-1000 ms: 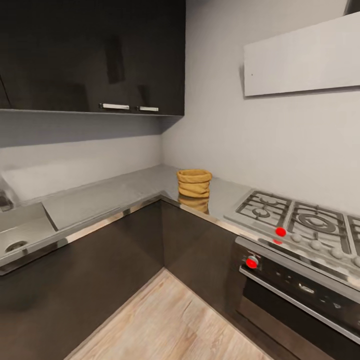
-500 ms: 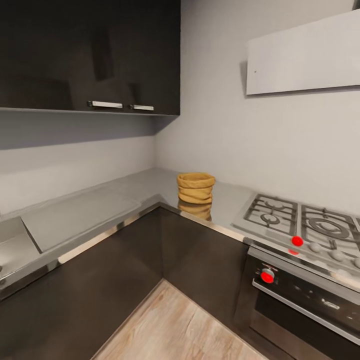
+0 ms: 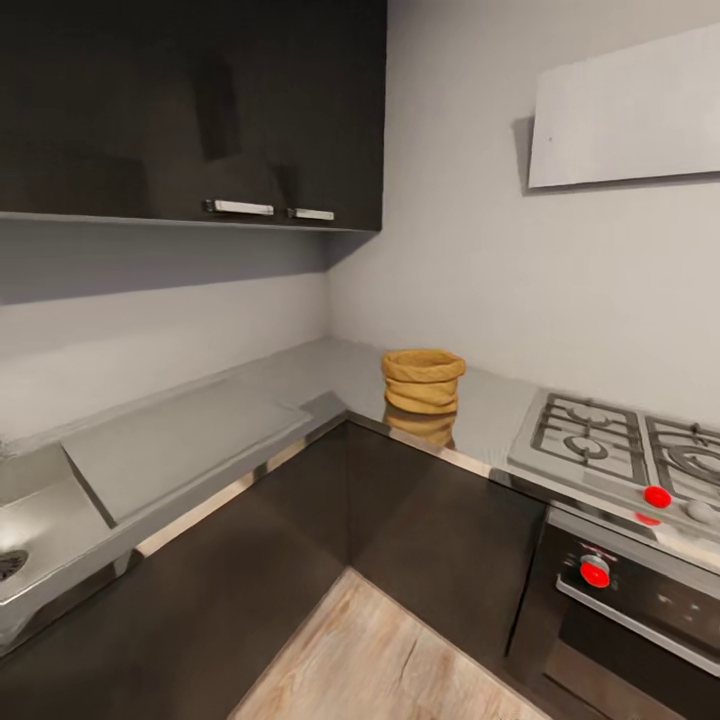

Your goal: In the kitchen, take the popcorn bag from the countertop, put it into the microwave, and heat it until the popcorn is cooked so the cooked popcorn ends up inside the bag.

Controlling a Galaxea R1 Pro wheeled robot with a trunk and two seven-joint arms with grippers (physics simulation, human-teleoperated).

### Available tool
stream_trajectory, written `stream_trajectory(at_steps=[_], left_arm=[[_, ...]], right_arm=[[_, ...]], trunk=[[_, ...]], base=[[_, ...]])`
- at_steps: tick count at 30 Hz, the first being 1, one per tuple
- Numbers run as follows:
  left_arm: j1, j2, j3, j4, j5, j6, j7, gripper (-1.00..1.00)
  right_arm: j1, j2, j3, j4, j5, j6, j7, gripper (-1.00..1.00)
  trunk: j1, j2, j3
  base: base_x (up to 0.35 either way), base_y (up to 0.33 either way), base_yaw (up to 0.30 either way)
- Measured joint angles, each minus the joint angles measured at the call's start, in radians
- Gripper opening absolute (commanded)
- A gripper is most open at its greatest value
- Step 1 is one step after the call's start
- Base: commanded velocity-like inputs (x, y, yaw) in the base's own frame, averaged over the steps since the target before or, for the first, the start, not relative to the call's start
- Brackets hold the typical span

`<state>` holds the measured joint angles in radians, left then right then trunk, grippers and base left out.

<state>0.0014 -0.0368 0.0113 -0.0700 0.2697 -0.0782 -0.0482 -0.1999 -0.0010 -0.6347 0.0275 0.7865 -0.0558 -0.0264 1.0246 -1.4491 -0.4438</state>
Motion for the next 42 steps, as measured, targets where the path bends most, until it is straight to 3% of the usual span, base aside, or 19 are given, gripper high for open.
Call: stream_trajectory(at_steps=[17, 23, 29, 42], left_arm=[[0.0, 0.0, 0.003, 0.0, 0.005, 0.003, 0.003, 1.0], [0.0, 0.0, 0.004, 0.0, 0.006, 0.002, 0.009, 1.0], [0.0, -0.003, 0.005, 0.0, 0.007, -0.003, 0.117, 1.0], [0.0, -0.001, 0.003, 0.001, 0.005, -0.003, 0.116, 1.0]], right_arm=[[0.0, 0.0, -0.003, -0.001, -0.006, 0.004, -0.003, 1.0], [0.0, 0.005, -0.006, 0.0, -0.008, 0.005, -0.103, 1.0], [0.0, 0.007, -0.004, 0.0, -0.006, 0.006, -0.122, 1.0], [0.0, 0.002, -0.004, 0.0, -0.004, 0.003, -0.112, 1.0]], trunk=[[0.0, 0.0, 0.0], [0.0, 0.0, 0.0], [0.0, 0.0, 0.0], [0.0, 0.0, 0.0]], base=[[0.004, 0.007, -0.234], [0.0, 0.0, -0.273], [0.0, 0.0, -0.27], [0.175, 0.107, -0.019]])
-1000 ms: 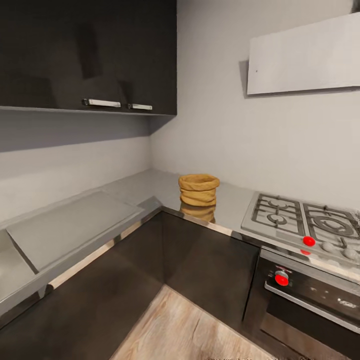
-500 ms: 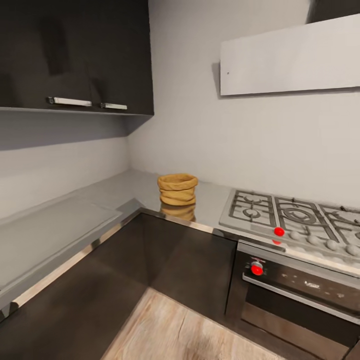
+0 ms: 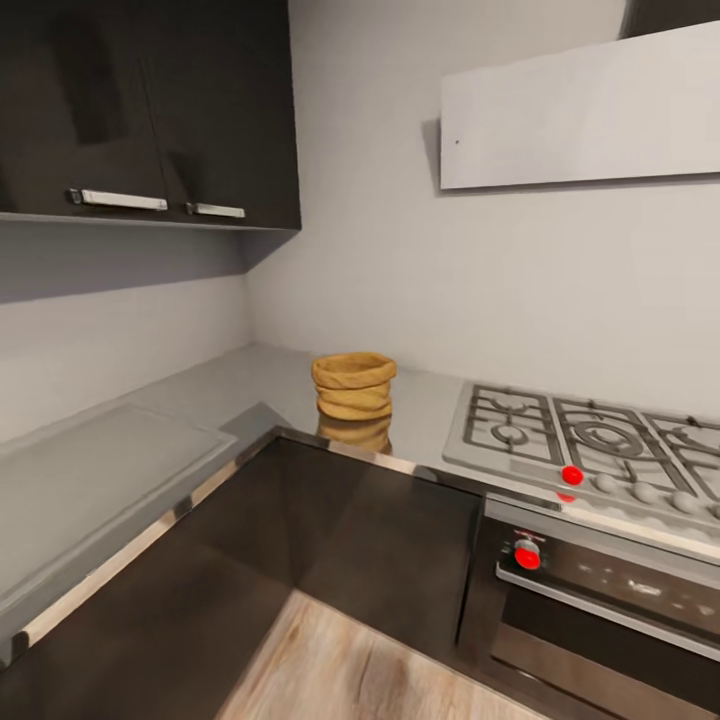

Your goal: In the kitchen, take the popcorn bag from the countertop, put it into the microwave, and heat it until the popcorn is cooked so the cooked popcorn ends up inside the bag.

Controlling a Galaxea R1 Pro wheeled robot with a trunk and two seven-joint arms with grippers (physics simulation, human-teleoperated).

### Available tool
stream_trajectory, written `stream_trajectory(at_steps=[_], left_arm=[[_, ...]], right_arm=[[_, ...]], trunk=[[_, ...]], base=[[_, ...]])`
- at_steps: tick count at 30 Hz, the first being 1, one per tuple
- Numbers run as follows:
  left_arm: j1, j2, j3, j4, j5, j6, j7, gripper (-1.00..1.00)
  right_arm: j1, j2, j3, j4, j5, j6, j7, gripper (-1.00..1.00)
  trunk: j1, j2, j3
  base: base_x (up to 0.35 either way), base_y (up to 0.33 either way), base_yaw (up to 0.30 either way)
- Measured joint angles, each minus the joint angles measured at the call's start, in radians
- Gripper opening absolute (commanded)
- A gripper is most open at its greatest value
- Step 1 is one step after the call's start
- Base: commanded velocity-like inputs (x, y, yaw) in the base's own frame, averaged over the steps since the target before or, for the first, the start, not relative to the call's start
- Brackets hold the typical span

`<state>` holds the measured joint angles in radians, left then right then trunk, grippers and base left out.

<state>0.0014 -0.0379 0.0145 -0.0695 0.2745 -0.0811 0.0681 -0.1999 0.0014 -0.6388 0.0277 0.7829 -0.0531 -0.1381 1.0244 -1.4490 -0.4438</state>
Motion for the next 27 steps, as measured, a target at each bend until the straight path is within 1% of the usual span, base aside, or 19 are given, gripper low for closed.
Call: stream_trajectory(at_steps=[11, 12, 14, 16, 17, 22, 27], left_arm=[[0.0, -0.005, 0.006, -0.003, 0.008, -0.001, 0.014, 1.0], [0.0, -0.005, 0.006, -0.003, 0.014, -0.001, 0.014, 1.0], [0.0, -0.005, 0.006, -0.003, 0.054, -0.002, 0.015, 1.0], [0.0, -0.005, 0.005, -0.002, 0.083, -0.003, 0.016, 1.0], [0.0, -0.004, 0.005, -0.002, 0.091, -0.003, 0.016, 1.0], [0.0, -0.003, 0.004, -0.002, 0.099, -0.004, 0.016, 1.0], [0.0, -0.002, 0.004, -0.001, 0.1, -0.005, 0.015, 1.0]], right_arm=[[0.0, 0.0, 0.003, 0.0, 0.005, 0.0, 0.001, 1.0], [0.0, 0.0, 0.003, 0.0, 0.005, 0.0, 0.001, 1.0], [0.0, 0.0, 0.003, 0.0, 0.005, -0.002, 0.001, 1.0], [0.0, 0.0, 0.003, 0.0, 0.005, -0.002, 0.001, 1.0], [0.0, 0.0, 0.003, 0.0, 0.005, -0.002, 0.001, 1.0], [0.0, 0.0, 0.003, 0.0, 0.003, -0.004, 0.001, 1.0], [0.0, 0.0, 0.003, 0.0, 0.003, -0.004, 0.001, 1.0]], trunk=[[0.0, 0.0, 0.0], [0.0, 0.0, 0.0], [0.0, 0.0, 0.0], [0.0, 0.0, 0.0], [0.0, 0.0, 0.0], [0.0, 0.0, 0.0], [-0.019, 0.035, 0.016]], base=[[0.01, 0.007, 0.0], [0.0, 0.0, 0.0], [0.0, 0.0, 0.0], [0.0, 0.0, 0.0], [0.0, 0.0, 0.0], [0.0, 0.0, 0.0], [0.0, 0.0, 0.0]])
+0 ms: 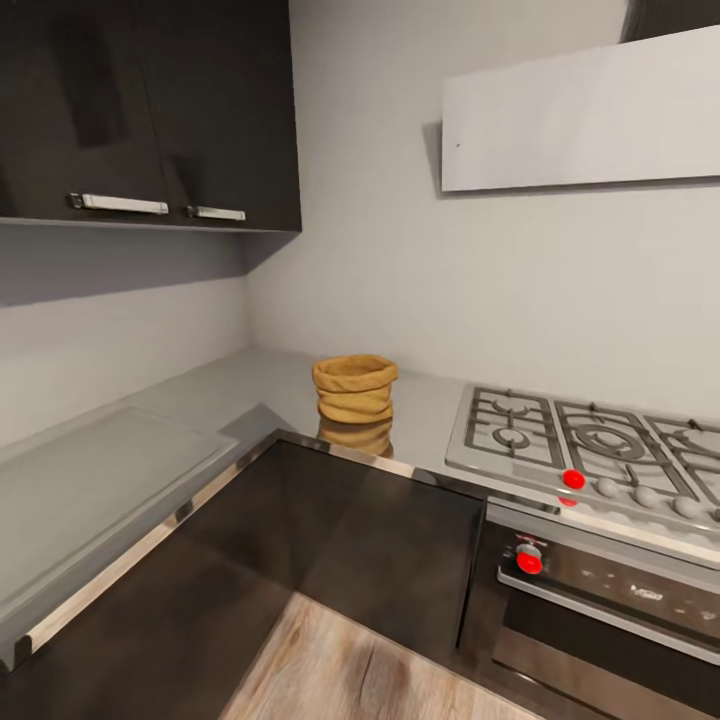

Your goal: In the kitchen, take the popcorn bag from the countertop, put it into the microwave, and heat it until the popcorn is cooked so the cooked popcorn ends up inside the bag.

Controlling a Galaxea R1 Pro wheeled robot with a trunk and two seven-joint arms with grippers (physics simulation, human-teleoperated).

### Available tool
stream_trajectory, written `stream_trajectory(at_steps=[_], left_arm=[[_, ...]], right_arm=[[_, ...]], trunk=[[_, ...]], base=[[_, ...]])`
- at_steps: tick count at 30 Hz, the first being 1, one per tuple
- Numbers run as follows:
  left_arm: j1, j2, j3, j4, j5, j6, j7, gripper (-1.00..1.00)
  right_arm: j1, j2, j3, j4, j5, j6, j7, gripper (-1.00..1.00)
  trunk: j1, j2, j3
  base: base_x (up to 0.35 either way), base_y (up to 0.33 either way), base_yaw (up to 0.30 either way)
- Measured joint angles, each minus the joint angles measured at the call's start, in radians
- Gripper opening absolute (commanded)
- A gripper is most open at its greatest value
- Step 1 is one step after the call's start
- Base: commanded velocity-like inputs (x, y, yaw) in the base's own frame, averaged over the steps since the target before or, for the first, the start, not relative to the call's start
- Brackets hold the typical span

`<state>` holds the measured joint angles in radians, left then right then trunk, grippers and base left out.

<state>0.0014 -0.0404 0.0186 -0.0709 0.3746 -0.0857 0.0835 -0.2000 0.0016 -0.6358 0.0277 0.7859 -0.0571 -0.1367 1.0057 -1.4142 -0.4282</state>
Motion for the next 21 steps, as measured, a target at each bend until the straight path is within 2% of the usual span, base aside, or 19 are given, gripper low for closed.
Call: stream_trajectory(at_steps=[21], left_arm=[[0.0, -0.002, -0.003, 0.002, -0.003, 0.0, 0.0, 1.0]], right_arm=[[0.0, 0.001, 0.0, 0.0, 0.001, 0.014, 0.001, 1.0]], trunk=[[-0.081, 0.147, 0.066]], base=[[0.0, 0.0, 0.0]])
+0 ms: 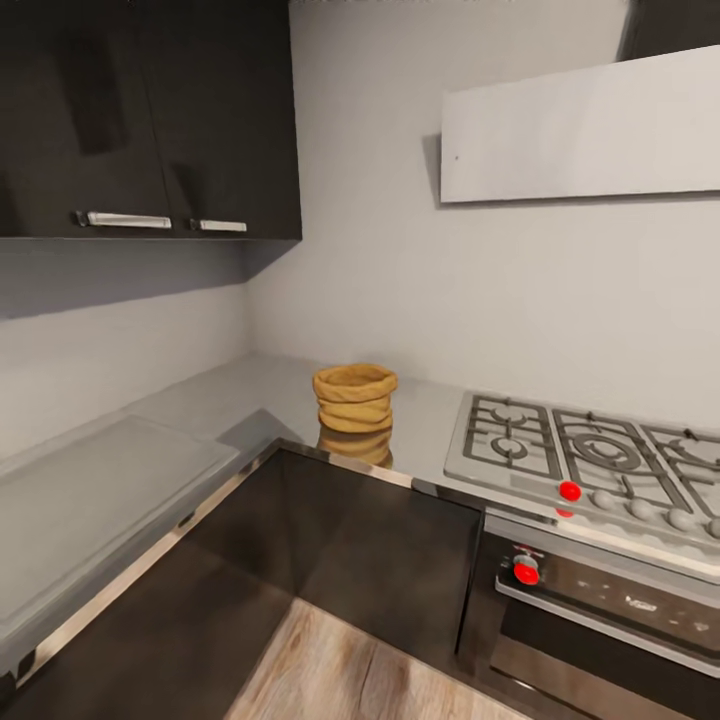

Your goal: In the kitchen, take the popcorn bag from the countertop, put it into the microwave, and heat it until the popcorn is cooked so the cooked popcorn ends up inside the bag.

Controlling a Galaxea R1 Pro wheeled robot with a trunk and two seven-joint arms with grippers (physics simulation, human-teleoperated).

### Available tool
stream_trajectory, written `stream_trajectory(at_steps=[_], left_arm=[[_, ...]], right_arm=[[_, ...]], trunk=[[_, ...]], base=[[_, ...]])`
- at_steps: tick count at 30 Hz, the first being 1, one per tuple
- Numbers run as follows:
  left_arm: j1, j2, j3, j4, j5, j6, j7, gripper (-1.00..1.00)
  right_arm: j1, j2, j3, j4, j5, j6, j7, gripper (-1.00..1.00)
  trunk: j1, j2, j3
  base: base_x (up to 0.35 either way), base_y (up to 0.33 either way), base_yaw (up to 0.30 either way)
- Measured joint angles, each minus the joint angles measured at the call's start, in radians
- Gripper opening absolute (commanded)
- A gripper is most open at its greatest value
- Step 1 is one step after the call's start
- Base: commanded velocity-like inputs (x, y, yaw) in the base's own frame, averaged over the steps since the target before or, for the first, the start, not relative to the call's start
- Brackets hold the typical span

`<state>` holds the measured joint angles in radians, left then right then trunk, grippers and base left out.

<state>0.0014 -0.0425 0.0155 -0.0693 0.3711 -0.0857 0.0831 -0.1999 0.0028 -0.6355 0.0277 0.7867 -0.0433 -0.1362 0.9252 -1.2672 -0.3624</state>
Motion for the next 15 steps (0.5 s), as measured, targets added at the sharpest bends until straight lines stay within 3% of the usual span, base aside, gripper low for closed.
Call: stream_trajectory(at_steps=[15], left_arm=[[0.0, 0.0, -0.001, 0.0, -0.003, 0.0, 0.0, 1.0]], right_arm=[[0.0, -0.002, 0.003, 0.0, 0.004, -0.001, 0.001, 1.0]], trunk=[[-0.058, 0.105, 0.031]], base=[[0.0, 0.0, 0.0]])
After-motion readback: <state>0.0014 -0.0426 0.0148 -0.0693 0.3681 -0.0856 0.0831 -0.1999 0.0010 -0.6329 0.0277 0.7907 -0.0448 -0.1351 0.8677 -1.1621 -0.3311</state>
